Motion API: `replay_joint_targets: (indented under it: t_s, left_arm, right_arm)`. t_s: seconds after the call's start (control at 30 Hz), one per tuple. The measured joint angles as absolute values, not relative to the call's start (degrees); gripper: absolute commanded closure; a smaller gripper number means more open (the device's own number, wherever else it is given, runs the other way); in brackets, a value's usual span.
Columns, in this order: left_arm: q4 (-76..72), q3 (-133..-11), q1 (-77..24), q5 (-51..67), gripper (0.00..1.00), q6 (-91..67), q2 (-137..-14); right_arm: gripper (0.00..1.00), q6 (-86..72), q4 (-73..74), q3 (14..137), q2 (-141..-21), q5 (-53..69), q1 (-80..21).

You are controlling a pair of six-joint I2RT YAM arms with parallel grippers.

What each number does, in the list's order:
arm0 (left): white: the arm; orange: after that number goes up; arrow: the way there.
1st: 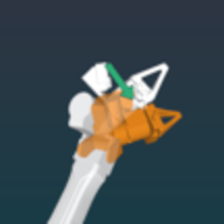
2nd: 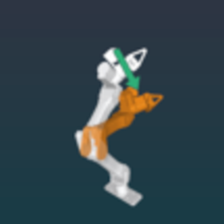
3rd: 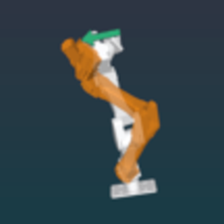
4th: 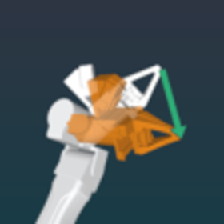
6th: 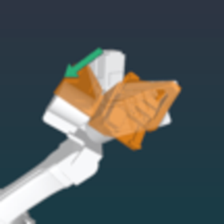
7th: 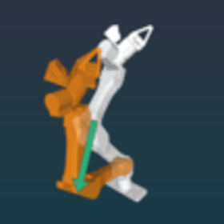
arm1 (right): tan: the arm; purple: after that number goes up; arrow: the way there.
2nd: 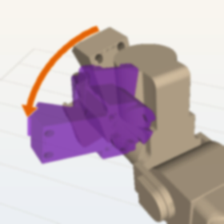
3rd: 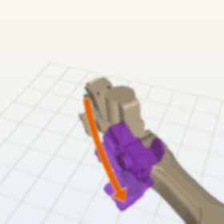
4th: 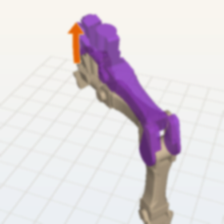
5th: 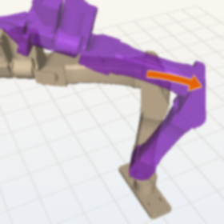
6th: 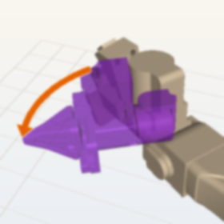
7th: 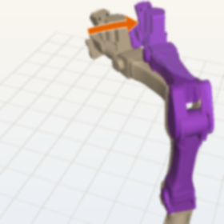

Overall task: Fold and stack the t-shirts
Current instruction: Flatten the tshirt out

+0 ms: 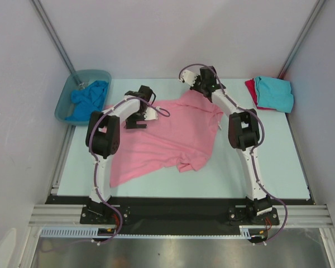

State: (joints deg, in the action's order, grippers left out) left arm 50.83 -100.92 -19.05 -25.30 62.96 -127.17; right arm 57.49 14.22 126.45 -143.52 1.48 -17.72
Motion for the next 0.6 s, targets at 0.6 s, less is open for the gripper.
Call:
replay_joint_targets:
  t_s: [0.6]
  left_arm:
    - [50.24, -98.78, -19.18, -25.28, 0.0, 62.83, -125.8]
  right_arm:
    - [1.0, 66.5, -17.43, 123.96, -153.18, -6.26, -18.81]
